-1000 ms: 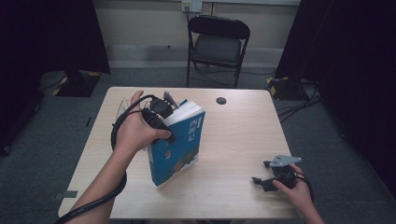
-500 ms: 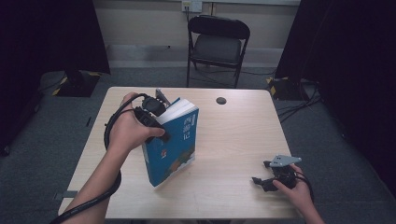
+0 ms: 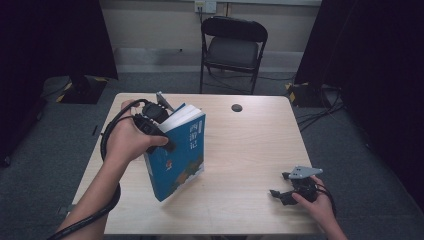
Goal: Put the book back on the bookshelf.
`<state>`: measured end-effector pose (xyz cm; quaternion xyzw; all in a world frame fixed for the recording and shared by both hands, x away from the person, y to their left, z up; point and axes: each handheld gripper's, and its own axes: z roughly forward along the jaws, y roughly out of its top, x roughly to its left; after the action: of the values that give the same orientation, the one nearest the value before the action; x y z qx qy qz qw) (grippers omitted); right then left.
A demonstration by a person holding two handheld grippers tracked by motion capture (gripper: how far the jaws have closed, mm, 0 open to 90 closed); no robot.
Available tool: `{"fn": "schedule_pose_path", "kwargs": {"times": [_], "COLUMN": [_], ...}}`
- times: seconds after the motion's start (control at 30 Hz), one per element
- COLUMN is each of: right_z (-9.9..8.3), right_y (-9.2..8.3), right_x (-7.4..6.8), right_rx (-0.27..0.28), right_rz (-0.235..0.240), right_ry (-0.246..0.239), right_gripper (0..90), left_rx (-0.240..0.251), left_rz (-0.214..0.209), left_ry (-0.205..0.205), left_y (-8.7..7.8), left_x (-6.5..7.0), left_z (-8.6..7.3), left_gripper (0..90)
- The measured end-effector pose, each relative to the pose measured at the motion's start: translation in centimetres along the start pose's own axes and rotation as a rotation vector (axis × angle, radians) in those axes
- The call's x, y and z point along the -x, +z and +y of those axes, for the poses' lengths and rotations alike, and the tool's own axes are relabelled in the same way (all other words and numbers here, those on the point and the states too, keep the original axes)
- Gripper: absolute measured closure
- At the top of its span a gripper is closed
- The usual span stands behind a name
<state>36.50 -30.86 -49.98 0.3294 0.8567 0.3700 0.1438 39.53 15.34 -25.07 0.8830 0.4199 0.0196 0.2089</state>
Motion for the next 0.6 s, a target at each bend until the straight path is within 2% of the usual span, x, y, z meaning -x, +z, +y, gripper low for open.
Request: {"fn": "schedule_pose_path", "kwargs": {"times": [0.03,0.27,0.5,0.57,0.6], "right_z": [0.0,0.0,0.0,0.0,0.0], "right_y": [0.0,0.0,0.0,0.0,0.0], "right_x": [0.0,0.0,0.0,0.0,0.0], "right_rx": [-0.001,0.0,0.0,0.001,0.001], "right_rz": [0.0,0.0,0.004,0.004,0.004], "right_ry": [0.002,0.0,-0.001,-0.002,-0.002], "right_gripper": [11.8,11.8,11.8,11.8,11.8], "left_rx": [-0.002,-0.011,-0.004,-0.007,-0.007], "left_rz": [0.015,0.014,0.024,0.029,0.027], "left_ry": [-0.004,-0.029,-0.054,-0.05,-0.063], "left_y": [-0.1,-0.3,-0.4,-0.3,-0.3], "left_x": [-0.2,-1.1,-1.8,-2.0,-2.0], "left_z": [-0.2,-1.1,-1.0,-0.9,-0.8], "left_gripper": [61.8,61.8,61.8,61.8,61.8]}}
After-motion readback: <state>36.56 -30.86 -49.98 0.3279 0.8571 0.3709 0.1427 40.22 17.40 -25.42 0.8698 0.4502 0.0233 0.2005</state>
